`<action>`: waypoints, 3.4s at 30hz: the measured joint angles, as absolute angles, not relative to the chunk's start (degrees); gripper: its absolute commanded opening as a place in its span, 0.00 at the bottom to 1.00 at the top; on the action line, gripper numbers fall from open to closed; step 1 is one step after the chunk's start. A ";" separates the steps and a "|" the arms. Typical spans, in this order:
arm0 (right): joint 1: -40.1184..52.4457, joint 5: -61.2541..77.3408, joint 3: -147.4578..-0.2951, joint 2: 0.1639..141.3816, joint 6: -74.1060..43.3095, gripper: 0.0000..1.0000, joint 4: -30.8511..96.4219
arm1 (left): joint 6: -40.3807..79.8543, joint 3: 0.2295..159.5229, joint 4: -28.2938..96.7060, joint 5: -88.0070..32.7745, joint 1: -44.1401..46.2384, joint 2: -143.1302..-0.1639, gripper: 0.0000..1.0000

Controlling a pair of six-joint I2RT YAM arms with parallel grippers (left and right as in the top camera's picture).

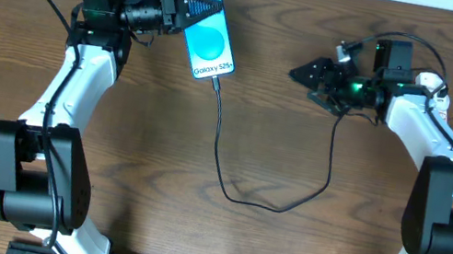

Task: Plug charger to phone and switch on socket
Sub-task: 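Open the right gripper and withdraw it rightward from the phone, then lower the phone flat onto the table center with the left gripper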

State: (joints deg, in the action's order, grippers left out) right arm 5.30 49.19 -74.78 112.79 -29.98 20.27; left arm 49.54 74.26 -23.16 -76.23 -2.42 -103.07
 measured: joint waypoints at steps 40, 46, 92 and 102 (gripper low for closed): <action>4.08 15.14 -74.67 94.02 -26.48 0.99 28.32 | 25.65 73.32 11.14 -52.29 17.82 -119.00 0.08; 4.08 15.14 -74.67 94.02 -26.00 0.99 28.82 | 25.65 73.32 10.90 -49.98 19.03 -119.90 0.08; 4.08 15.11 -74.67 94.02 -25.39 0.99 29.61 | 26.96 73.32 10.66 -39.44 24.08 -119.90 0.35; 4.10 15.11 -74.67 94.02 -25.36 0.99 29.61 | 26.96 73.32 10.81 -38.81 24.08 -119.90 0.44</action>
State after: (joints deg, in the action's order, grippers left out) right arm 4.10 15.11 -74.67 94.02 -25.36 29.61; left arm 26.96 73.32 10.81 -38.81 24.08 -119.90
